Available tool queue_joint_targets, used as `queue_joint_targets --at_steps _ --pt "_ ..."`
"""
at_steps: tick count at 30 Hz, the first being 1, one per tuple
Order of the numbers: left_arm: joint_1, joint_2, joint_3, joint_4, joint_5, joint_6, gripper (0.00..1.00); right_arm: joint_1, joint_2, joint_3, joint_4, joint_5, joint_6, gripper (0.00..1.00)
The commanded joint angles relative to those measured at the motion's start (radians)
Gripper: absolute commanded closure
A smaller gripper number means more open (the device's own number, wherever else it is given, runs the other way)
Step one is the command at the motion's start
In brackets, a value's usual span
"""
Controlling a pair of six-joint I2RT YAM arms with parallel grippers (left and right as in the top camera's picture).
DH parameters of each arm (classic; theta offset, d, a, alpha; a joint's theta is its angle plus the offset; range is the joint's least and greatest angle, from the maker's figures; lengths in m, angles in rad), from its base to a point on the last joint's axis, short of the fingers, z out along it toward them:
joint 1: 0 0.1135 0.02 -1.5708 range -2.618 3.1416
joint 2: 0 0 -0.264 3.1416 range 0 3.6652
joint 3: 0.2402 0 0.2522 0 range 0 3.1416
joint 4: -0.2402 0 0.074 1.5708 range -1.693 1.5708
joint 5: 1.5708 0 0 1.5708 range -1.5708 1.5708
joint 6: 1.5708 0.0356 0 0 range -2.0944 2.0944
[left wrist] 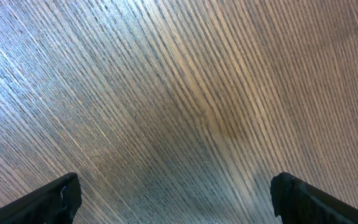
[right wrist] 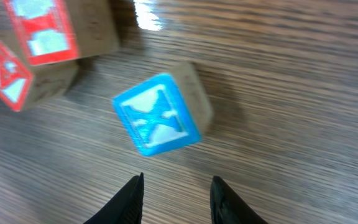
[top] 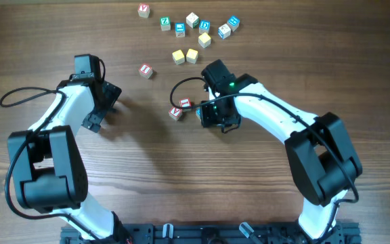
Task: Form a circle
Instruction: 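Lower the blue X block beside the red I block and release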
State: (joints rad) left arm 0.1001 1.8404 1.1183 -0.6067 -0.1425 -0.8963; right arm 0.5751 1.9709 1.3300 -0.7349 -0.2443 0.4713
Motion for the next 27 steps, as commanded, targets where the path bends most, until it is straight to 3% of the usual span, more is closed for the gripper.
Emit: queue_joint_targets --at_steps 1,10,13,27 --pt "0.003 0.011 -0.006 0.0 -0.016 -0.002 0.0 0.024 -0.028 0.003 0.034 -0.019 0.023 0.65" --pt "0.003 0.011 -0.006 0.0 -0.016 -0.002 0.0 0.028 -0.028 0.003 0.086 -0.045 0.041 0.66" --pt "0.003 0.011 -0.006 0.0 -0.016 -0.002 0.0 0.028 -0.028 0.003 0.065 -0.045 0.041 0.96" --pt "0.003 0.011 -0.006 0.0 -0.016 -0.002 0.0 0.028 -0.027 0.003 0.019 0.021 0.031 0.96"
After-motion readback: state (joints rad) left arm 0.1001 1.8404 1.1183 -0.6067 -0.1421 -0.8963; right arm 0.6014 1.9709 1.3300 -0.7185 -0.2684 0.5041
